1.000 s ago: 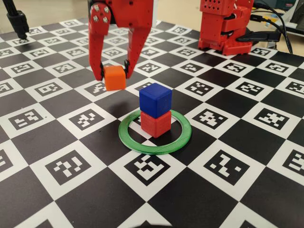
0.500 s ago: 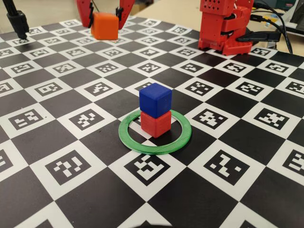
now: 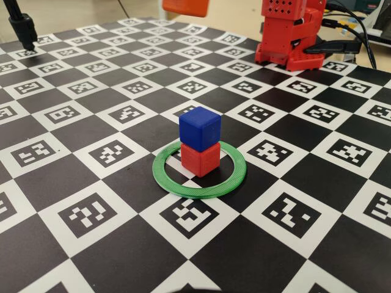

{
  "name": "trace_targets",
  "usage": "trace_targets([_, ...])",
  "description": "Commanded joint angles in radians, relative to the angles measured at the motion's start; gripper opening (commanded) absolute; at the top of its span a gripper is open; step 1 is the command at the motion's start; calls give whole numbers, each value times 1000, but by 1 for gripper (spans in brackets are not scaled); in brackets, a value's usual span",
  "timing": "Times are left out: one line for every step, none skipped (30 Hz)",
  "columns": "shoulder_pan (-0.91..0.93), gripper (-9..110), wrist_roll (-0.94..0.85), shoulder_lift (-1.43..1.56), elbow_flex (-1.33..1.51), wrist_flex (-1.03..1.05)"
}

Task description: Grab the red cube then put it in the green circle then put the blue cube on top and finally the orange cube on top

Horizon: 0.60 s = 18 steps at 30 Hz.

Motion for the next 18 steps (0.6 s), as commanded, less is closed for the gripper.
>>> trace_targets([-51, 8, 3, 64, -103, 8])
trace_targets([-60, 8, 5, 58, -107, 6])
trace_targets([-66, 8, 8, 54, -107, 2])
trace_targets([-71, 8, 12, 48, -107, -3])
trace_targets([-74, 8, 15, 40, -107, -9])
trace_targets([-77, 8, 21, 34, -104, -18])
trace_targets([-81, 8, 28, 28, -98, -29])
trace_targets([-84, 8, 34, 20, -89, -41])
trace_targets([-89, 8, 40, 14, -80, -55])
trace_targets([-92, 8, 44, 6, -74, -67])
trace_targets([-95, 8, 49, -2, -67, -77])
trace_targets([-98, 8, 54, -11, -61, -86])
trace_targets([-101, 8, 57, -18, -55, -95])
trace_targets([-104, 8, 60, -26, -49, -104])
trace_targets([-106, 8, 63, -34, -44, -112])
trace_targets([-107, 8, 63, -41, -40, -118])
trace_targets([-109, 8, 64, -48, -38, -123])
trace_targets([-109, 8, 66, -54, -35, -127])
